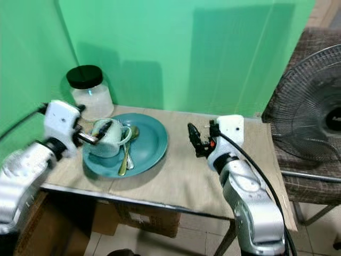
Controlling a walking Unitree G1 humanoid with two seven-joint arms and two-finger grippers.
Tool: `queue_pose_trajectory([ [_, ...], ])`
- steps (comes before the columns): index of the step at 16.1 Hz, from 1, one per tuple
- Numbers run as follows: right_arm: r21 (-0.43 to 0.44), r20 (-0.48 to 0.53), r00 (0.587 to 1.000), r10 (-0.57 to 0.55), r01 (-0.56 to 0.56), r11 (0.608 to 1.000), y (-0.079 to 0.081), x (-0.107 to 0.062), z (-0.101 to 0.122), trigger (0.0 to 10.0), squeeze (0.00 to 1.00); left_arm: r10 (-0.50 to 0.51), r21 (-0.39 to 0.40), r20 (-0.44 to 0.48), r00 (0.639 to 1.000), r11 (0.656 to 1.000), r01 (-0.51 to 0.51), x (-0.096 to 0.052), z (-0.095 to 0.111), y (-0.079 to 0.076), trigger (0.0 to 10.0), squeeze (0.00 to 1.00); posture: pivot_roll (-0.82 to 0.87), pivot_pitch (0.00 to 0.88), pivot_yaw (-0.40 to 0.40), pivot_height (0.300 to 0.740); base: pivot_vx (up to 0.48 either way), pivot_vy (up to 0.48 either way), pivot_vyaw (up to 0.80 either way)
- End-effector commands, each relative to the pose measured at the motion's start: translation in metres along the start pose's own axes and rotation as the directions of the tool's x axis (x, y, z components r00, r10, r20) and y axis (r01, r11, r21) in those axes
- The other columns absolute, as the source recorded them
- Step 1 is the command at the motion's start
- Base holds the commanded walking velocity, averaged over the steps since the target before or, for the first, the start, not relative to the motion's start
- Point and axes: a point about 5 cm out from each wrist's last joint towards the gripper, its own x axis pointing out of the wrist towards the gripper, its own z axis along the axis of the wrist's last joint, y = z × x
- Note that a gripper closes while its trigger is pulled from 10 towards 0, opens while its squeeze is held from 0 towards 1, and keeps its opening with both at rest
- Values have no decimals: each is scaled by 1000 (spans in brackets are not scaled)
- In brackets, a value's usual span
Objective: Setting the table
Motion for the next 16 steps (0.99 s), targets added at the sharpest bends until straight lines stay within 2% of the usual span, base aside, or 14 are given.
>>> queue_pose_trajectory([
  [1,11,-10,999,38,-38,999,-1,3,-1,10000,957,13,-2,-34,999,1000,-13,2,-3,10,10000,1000,86,0,37,740,0,0,0],
  [2,16,-9,998,62,-62,998,-1,5,-1,10000,1000,29,16,-54,998,999,-28,2,-6,15,10000,1000,84,0,38,740,0,0,0],
  [4,22,-22,995,100,-100,995,-1,8,-1,10000,1000,31,20,-61,998,999,-30,1,-7,18,10000,1000,83,0,38,740,0,0,0],
  [5,40,-5,995,105,-104,994,-1,10,3,10000,1000,-4,-34,9,1000,999,4,0,2,9,10000,1000,84,0,35,740,0,0,0],
  [6,49,4,994,107,-107,993,0,10,5,10000,1000,13,-54,35,999,998,-11,0,5,5,10000,922,86,0,33,740,0,0,0],
  [7,57,11,993,114,-115,992,2,10,5,10000,1000,54,-69,66,996,996,-49,-1,8,1,10000,306,88,0,30,740,0,0,0],
  [8,57,17,993,116,-117,992,3,10,5,10000,1000,74,-68,81,994,995,-69,-1,8,-5,10000,196,90,0,29,740,0,0,0],
  [10,47,22,992,123,-124,991,7,12,4,10000,1000,85,-86,98,992,993,-76,-1,11,-15,10000,204,98,0,23,740,0,-120,703],
  [14,66,19,990,140,-141,988,11,10,0,10000,1000,97,-89,101,990,992,-88,-3,13,-19,10000,204,114,0,11,740,0,-407,747],
  [16,78,7,992,128,-128,989,6,8,-2,10000,1000,100,-69,89,991,993,-94,-5,10,-20,10000,204,115,0,9,740,0,-351,0],
])
